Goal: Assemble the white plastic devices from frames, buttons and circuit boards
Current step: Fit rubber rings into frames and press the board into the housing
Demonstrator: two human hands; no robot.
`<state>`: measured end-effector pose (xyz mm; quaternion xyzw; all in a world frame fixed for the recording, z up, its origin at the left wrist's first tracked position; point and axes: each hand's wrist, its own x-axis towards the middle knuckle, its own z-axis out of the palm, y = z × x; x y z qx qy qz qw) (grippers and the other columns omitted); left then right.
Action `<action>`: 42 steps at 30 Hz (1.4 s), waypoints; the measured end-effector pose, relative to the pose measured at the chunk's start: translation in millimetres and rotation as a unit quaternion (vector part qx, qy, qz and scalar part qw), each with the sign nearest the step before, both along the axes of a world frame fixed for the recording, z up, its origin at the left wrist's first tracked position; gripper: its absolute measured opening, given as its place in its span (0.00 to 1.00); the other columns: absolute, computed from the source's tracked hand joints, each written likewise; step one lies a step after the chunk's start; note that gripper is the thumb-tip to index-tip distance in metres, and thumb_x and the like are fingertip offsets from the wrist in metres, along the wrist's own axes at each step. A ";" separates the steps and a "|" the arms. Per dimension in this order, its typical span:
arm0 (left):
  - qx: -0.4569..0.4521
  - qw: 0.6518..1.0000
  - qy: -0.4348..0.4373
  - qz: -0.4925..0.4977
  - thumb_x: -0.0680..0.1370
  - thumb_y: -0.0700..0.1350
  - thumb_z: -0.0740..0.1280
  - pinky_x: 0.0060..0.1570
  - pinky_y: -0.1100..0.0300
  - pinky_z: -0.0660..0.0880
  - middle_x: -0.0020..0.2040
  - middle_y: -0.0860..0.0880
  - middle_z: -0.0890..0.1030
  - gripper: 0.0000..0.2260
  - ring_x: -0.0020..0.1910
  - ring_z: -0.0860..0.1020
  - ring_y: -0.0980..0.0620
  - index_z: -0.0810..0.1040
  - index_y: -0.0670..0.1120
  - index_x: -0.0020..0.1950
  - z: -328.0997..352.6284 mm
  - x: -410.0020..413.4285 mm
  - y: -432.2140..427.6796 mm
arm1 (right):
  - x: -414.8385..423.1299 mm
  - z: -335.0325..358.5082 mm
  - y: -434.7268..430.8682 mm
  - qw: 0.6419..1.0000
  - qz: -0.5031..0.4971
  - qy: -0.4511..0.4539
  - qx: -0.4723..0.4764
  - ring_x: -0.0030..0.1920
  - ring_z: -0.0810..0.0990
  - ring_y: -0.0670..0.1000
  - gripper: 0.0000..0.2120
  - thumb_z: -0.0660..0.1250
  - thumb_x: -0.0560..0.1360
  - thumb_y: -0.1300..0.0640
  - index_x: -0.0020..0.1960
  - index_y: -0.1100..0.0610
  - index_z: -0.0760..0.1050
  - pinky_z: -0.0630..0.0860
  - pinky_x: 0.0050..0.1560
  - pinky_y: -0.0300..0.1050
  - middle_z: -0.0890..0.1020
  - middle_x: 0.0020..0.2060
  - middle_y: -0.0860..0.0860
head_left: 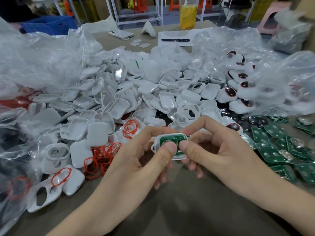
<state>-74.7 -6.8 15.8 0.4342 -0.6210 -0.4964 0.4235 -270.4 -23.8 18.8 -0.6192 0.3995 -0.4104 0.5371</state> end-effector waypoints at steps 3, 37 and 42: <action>0.013 1.000 0.023 -0.005 0.76 0.56 0.70 0.29 0.63 0.75 0.34 0.51 0.80 0.09 0.28 0.77 0.54 0.82 0.58 0.55 0.0 0.0 -0.6 | 1.2 0.2 -1.0 1.000 0.003 -0.006 -0.006 0.29 0.80 0.47 0.04 0.71 0.73 0.52 0.46 0.44 0.78 0.77 0.32 0.40 0.81 0.31 0.51; 0.064 0.994 0.083 -0.022 0.73 0.53 0.70 0.27 0.63 0.72 0.33 0.48 0.79 0.11 0.27 0.74 0.52 0.82 0.52 0.53 5.2 8.5 -6.3 | -1.3 5.1 -0.6 0.998 0.038 -0.034 0.030 0.37 0.83 0.49 0.17 0.76 0.69 0.54 0.57 0.45 0.82 0.80 0.38 0.39 0.85 0.38 0.54; 0.078 0.992 0.089 -0.036 0.73 0.51 0.72 0.27 0.63 0.72 0.33 0.47 0.79 0.09 0.27 0.75 0.52 0.82 0.53 0.52 6.1 9.9 -8.1 | -2.3 5.0 -0.6 0.999 0.032 -0.028 0.024 0.37 0.84 0.48 0.17 0.76 0.69 0.54 0.57 0.45 0.82 0.80 0.39 0.38 0.85 0.39 0.54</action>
